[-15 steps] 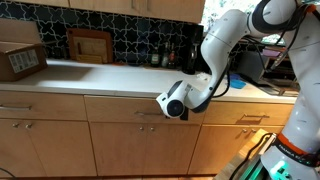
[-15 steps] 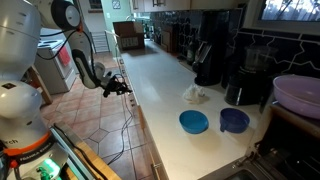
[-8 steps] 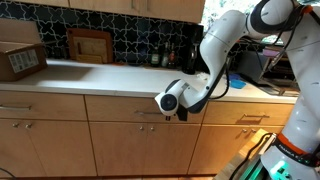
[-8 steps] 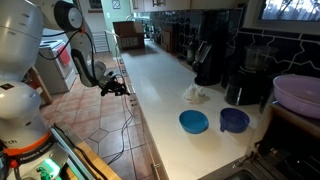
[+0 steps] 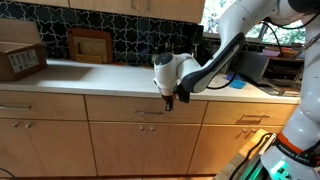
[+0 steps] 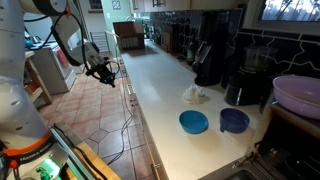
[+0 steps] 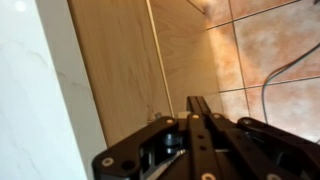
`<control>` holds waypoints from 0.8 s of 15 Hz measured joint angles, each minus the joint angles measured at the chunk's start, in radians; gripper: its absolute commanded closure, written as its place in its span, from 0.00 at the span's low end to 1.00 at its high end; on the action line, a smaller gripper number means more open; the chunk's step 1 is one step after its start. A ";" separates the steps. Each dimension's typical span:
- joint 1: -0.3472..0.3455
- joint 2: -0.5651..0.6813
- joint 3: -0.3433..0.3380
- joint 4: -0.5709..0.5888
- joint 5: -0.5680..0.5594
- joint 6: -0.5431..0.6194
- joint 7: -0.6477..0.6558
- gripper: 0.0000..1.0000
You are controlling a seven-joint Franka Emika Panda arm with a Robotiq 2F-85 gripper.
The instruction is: Close the open drawer
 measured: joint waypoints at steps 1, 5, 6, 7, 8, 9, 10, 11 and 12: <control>-0.069 -0.025 0.072 0.003 0.080 -0.004 -0.052 1.00; -0.317 -0.098 0.332 0.064 0.407 -0.010 -0.238 0.60; -0.364 -0.110 0.384 0.089 0.486 -0.011 -0.276 0.51; -0.415 -0.122 0.440 0.114 0.571 -0.012 -0.315 0.44; -0.460 -0.133 0.490 0.137 0.649 -0.012 -0.346 0.35; -0.511 -0.144 0.545 0.160 0.731 -0.012 -0.377 0.29; -0.559 -0.157 0.596 0.180 0.809 -0.012 -0.403 0.20; -0.606 -0.172 0.646 0.199 0.887 -0.012 -0.428 0.13; -0.653 -0.192 0.692 0.217 0.964 -0.012 -0.453 0.06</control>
